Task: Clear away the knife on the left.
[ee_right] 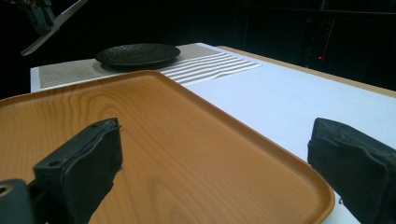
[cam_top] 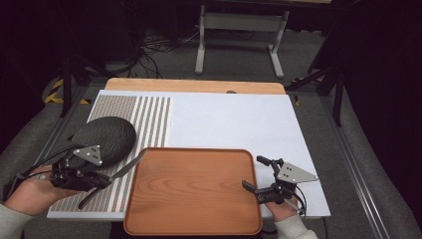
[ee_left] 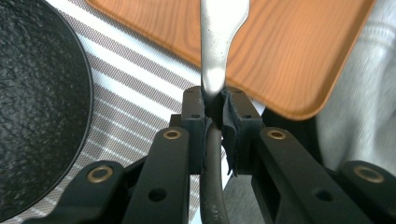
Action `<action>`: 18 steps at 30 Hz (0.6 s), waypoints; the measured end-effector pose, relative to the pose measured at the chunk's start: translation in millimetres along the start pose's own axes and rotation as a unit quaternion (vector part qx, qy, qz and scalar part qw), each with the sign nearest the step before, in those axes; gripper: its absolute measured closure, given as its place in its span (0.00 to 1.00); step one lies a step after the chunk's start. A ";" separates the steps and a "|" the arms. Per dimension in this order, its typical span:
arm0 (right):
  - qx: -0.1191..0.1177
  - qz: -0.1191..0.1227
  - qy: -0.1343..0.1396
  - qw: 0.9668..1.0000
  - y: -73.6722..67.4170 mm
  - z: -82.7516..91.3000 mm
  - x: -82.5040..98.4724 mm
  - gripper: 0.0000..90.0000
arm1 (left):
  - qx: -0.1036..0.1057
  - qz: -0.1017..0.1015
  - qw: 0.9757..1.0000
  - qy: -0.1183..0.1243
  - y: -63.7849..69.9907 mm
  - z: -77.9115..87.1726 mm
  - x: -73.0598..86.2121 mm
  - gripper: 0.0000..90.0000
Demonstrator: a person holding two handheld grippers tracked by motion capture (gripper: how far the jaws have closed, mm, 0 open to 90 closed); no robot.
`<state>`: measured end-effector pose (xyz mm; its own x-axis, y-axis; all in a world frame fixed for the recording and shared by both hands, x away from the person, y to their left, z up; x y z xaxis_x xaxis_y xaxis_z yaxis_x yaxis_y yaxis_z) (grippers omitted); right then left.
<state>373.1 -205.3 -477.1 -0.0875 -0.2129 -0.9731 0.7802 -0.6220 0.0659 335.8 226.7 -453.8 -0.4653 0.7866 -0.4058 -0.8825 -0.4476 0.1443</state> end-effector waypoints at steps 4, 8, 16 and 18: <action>0.000 0.000 0.000 1.000 -0.3 -0.1 -0.1 0.04 | 0.006 0.009 1.000 0.014 5.2 -4.0 -8.0 0.89; 0.000 0.000 0.000 1.000 -0.2 0.0 0.0 0.04 | 0.011 0.022 0.999 0.026 8.5 -9.5 -14.1 0.89; 0.000 -0.001 0.001 1.000 0.2 0.1 0.1 0.04 | 0.023 0.053 0.997 0.042 16.6 -24.2 -32.5 0.89; 0.000 -0.002 0.001 1.000 0.3 0.2 0.0 0.04 | 0.027 0.065 0.996 0.045 20.2 -28.5 -37.6 0.89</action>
<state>373.3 -205.6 -477.0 -0.0882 -0.2088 -0.9740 0.7801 -0.6225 0.0628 337.4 175.9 -461.4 -0.5708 0.6801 -0.4600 -0.8182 -0.5183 0.2489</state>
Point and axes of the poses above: each handheld gripper's, and its own axes: z roughly backward along the jaws, x roughly out of its underside, y roughly to its right, the point moved 9 cm from there along -z, roughly forward along the jaws, and after that the axes turned 3 degrees about x, right-handed, at the moved point
